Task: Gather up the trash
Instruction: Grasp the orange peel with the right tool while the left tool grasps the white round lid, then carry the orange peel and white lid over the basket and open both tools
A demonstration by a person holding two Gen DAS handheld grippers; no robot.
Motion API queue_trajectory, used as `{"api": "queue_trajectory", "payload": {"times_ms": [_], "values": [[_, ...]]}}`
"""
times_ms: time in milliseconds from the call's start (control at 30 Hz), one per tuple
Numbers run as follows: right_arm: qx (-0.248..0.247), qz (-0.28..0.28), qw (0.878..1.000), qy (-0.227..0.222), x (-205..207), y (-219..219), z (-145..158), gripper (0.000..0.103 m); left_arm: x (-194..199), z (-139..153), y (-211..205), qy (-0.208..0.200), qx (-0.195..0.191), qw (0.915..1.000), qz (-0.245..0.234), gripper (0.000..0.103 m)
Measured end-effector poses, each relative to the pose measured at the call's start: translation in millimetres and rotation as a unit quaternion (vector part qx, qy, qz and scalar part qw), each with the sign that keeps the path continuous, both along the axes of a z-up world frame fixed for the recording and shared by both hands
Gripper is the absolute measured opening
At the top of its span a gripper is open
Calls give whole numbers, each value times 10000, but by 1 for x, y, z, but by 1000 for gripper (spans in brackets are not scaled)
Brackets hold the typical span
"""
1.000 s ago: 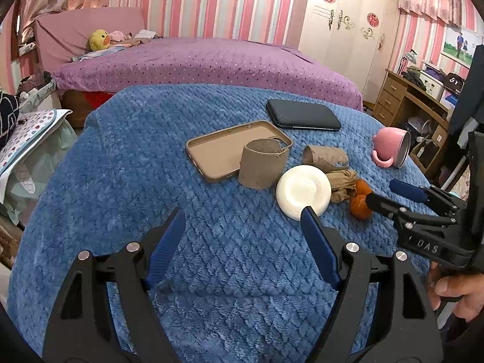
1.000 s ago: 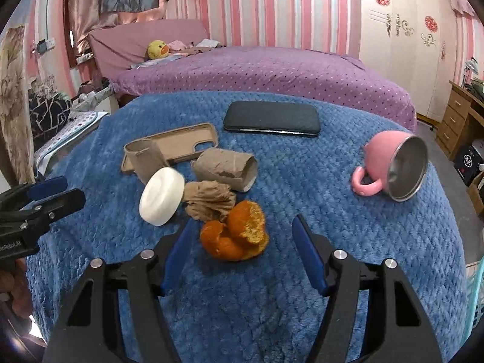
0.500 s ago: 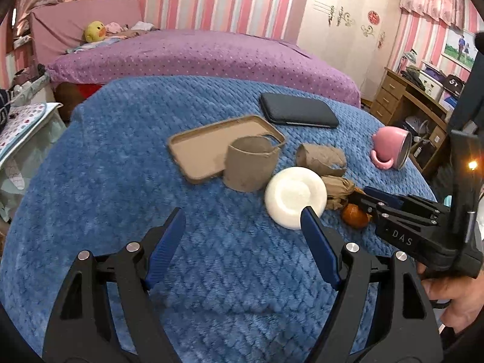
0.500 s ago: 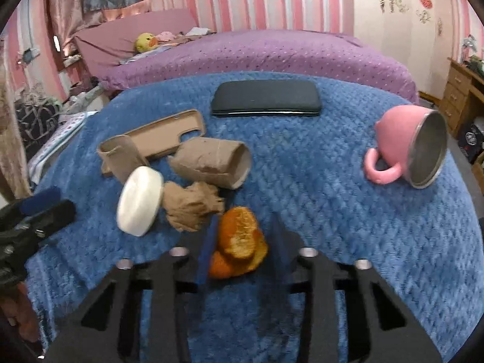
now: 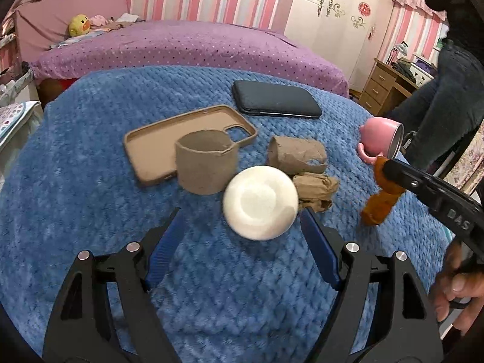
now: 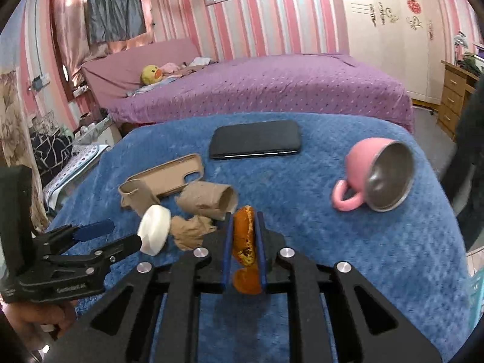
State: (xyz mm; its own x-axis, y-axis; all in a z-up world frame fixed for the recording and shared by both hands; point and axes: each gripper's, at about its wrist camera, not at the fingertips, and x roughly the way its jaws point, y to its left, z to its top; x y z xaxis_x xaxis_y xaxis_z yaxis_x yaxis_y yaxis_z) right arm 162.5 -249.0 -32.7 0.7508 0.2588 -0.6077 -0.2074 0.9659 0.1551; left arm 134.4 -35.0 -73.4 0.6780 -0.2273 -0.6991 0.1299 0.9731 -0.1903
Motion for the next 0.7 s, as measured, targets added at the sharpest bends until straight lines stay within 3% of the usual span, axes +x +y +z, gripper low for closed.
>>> {"api": "queue_trajectory", "payload": {"times_ms": [233,300,333,533,700], "values": [[92,-14,10000,11,-6,-27,2,14,22,-14,-18,302,-60,9995,-91,76],[158,-46,9998,-72,-9,-35,6,14,26,-17,-21,356,-130,9992,-146,66],[195,-69,9997,-144,-11,-40,10,14,26,-17,-21,338,-121,9993,-138,60],[404,-103,9987,-284,-19,-59,17,15,19,-8,-24,154,-62,9997,-163,60],[337,-183,9982,-461,-34,-68,27,15,-1,17,-16,-212,-81,9997,-95,60]]}}
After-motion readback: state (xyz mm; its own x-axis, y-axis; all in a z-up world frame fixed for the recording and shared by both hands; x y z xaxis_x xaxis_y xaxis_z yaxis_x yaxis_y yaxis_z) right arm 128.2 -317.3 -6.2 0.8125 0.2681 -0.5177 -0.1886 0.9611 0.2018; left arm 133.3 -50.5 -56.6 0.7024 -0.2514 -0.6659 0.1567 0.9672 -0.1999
